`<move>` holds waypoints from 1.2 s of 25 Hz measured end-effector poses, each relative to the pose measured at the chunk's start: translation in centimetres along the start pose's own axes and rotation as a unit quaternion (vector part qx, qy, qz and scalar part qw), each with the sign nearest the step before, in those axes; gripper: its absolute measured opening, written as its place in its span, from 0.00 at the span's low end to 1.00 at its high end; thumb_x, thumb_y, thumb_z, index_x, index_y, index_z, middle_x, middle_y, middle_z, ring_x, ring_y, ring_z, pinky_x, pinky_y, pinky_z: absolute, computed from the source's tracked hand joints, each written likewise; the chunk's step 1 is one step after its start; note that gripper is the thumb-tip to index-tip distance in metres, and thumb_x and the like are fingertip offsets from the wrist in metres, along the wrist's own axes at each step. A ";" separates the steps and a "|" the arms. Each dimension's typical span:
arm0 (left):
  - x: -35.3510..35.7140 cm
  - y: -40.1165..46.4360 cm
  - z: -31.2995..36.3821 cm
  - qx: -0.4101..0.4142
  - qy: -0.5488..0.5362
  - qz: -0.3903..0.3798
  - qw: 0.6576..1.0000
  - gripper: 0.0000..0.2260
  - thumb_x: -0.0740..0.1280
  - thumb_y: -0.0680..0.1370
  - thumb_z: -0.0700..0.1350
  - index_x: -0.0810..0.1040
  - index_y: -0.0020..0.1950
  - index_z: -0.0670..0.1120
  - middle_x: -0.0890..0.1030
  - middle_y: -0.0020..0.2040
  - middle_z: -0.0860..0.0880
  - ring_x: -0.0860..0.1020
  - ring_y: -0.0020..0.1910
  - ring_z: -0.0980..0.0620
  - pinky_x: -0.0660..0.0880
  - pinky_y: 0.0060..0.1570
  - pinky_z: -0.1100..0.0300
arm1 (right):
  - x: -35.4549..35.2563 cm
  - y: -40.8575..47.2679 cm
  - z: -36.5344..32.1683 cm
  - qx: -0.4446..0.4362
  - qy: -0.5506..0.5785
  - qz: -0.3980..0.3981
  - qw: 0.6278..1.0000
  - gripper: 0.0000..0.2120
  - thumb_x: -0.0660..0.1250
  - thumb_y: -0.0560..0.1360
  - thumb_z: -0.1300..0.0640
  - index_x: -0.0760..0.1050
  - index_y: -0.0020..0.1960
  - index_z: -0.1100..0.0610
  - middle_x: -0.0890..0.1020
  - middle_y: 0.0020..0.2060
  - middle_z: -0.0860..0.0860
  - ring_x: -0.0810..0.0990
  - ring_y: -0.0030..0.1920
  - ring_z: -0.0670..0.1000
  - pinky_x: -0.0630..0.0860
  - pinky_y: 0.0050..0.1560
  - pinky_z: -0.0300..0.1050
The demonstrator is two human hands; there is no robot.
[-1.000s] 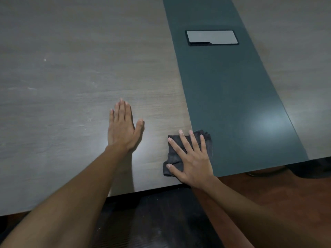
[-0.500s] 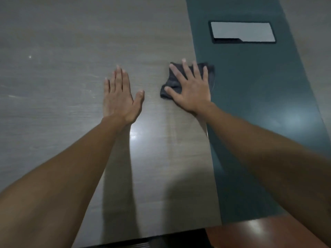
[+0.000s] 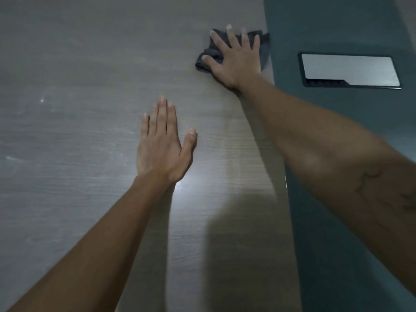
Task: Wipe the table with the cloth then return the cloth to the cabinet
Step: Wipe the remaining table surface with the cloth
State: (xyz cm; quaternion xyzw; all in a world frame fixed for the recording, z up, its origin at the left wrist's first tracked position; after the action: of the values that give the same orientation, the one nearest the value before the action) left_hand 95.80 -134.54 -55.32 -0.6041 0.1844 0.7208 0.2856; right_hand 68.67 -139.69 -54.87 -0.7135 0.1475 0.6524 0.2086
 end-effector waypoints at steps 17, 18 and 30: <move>-0.6 -12.1 -1.6 0.000 -0.078 -0.011 0.997 0.35 0.36 0.81 0.63 0.45 0.81 0.43 0.43 0.82 0.46 0.40 0.80 0.53 0.40 0.78 0.54 | 3.3 -30.1 -4.6 -0.096 0.021 0.018 0.995 0.35 0.50 0.79 0.29 0.56 0.82 0.42 0.57 0.82 0.53 0.53 0.82 0.61 0.47 0.78 0.69; -0.6 -14.2 -1.9 -0.002 -0.073 -0.010 0.997 0.34 0.37 0.81 0.62 0.45 0.81 0.43 0.43 0.82 0.46 0.40 0.80 0.53 0.40 0.78 0.54 | 3.5 -33.1 -5.1 -0.106 0.028 0.023 0.994 0.35 0.52 0.79 0.29 0.57 0.82 0.43 0.58 0.82 0.53 0.53 0.82 0.61 0.48 0.78 0.69; -1.0 -26.7 -6.4 -0.012 -0.031 -0.009 0.999 0.33 0.38 0.81 0.61 0.41 0.81 0.42 0.39 0.81 0.45 0.37 0.80 0.51 0.41 0.79 0.52 | 4.3 -53.7 1.7 -0.174 -0.023 0.003 0.985 0.36 0.58 0.79 0.30 0.57 0.82 0.43 0.56 0.83 0.52 0.53 0.82 0.60 0.56 0.75 0.71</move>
State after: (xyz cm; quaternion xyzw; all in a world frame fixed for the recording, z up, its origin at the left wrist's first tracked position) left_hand 117.75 -118.08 -53.55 -0.5862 0.1616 0.7390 0.2901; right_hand 93.60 -91.88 -53.54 -0.7231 0.0294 0.6851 0.0829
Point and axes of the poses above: each hand's wrist, its own y-axis towards the middle knuckle, its own x-axis out of the palm, z = x × y, the point moved 2 cm from there along y, towards the middle knuckle
